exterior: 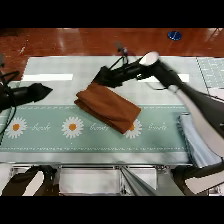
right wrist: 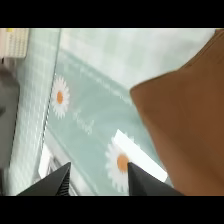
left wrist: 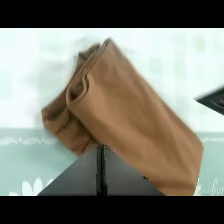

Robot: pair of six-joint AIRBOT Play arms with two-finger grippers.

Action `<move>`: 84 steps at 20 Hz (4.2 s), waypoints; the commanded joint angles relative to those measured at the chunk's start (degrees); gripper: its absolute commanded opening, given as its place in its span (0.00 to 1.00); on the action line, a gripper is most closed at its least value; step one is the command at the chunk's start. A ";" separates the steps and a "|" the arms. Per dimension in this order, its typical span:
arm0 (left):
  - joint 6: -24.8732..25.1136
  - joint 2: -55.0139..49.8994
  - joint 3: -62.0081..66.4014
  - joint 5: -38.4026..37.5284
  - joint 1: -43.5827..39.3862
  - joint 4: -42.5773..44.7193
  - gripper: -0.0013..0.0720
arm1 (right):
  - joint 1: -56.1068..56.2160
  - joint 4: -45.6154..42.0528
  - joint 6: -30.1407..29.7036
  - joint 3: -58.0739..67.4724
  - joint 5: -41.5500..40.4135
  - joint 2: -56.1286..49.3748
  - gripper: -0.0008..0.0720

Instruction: Fold the shirts.

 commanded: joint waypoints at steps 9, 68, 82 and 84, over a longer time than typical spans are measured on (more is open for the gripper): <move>0.00 -0.20 3.61 -7.96 -0.74 0.00 0.04 | -10.32 -55.54 48.26 -54.66 -16.31 53.72 0.58; 0.04 -5.14 -0.28 2.43 -4.72 -1.31 0.05 | -80.61 -72.65 15.13 -36.30 42.88 59.19 0.59; 0.79 -19.50 36.35 -2.78 -15.39 -3.93 0.04 | -50.29 -27.30 12.74 0.07 12.94 38.18 0.04; -0.50 -19.52 36.41 -4.72 -20.96 1.42 0.04 | -34.75 -36.04 12.70 -0.42 9.53 35.54 0.04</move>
